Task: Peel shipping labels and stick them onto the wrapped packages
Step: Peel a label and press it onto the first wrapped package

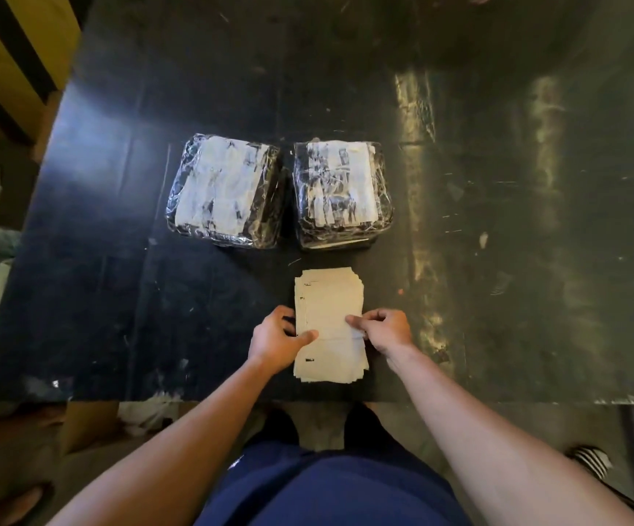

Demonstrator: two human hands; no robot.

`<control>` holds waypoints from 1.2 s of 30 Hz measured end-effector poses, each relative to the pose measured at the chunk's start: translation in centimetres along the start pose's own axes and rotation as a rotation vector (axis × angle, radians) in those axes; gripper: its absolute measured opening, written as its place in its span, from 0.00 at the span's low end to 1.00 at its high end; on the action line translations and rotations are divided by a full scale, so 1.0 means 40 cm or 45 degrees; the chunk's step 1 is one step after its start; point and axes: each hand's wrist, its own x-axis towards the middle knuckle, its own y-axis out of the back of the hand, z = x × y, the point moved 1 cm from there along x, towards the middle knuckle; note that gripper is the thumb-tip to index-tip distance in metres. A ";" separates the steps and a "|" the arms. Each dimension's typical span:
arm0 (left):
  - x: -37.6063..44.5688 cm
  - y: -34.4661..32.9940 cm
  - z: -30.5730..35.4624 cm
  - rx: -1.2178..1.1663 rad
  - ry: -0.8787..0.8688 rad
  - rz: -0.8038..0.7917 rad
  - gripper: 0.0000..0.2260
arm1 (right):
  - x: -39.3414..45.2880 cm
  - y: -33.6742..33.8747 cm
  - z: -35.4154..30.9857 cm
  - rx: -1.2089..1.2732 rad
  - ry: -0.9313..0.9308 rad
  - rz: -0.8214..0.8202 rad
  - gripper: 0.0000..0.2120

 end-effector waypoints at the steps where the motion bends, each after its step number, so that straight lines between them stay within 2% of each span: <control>1: -0.001 0.002 -0.001 -0.007 -0.002 -0.016 0.29 | 0.003 0.006 0.006 0.024 -0.012 -0.023 0.13; 4: -0.004 0.004 -0.010 -0.035 -0.012 -0.048 0.29 | -0.003 0.025 0.009 0.069 -0.022 -0.060 0.11; 9: 0.006 0.005 -0.019 -0.047 0.017 -0.067 0.28 | -0.005 0.045 0.005 0.161 0.018 0.026 0.04; 13: 0.004 0.006 -0.012 -0.077 0.033 -0.053 0.28 | -0.030 0.074 -0.002 0.321 0.023 0.004 0.04; 18: -0.042 0.038 0.044 -0.124 -0.128 0.266 0.20 | -0.100 0.117 -0.008 0.373 0.165 -0.174 0.01; 19: -0.058 0.046 0.063 -0.174 -0.166 0.270 0.19 | -0.116 0.123 -0.014 0.372 0.204 -0.201 0.01; 21: -0.085 0.054 0.098 -0.290 -0.201 0.117 0.23 | -0.148 0.128 -0.030 0.377 0.278 -0.263 0.01; 23: -0.123 0.056 0.140 -0.475 -0.142 -0.171 0.34 | -0.177 0.126 -0.048 0.358 0.340 -0.329 0.02; 24: -0.141 0.059 0.159 -0.599 -0.109 -0.280 0.36 | -0.192 0.125 -0.057 0.333 0.368 -0.361 0.02; 26: -0.170 0.074 0.194 -0.792 -0.133 -0.323 0.29 | -0.220 0.121 -0.081 0.263 0.442 -0.432 0.02; 29: -0.197 0.113 0.232 -0.799 -0.280 -0.184 0.14 | -0.256 0.128 -0.133 0.222 0.603 -0.512 0.05; 33: -0.250 0.166 0.275 -0.661 -0.451 -0.123 0.12 | -0.297 0.171 -0.236 0.397 0.726 -0.427 0.12; 36: -0.284 0.197 0.287 -0.624 -0.512 -0.127 0.13 | -0.317 0.205 -0.310 0.434 0.822 -0.437 0.10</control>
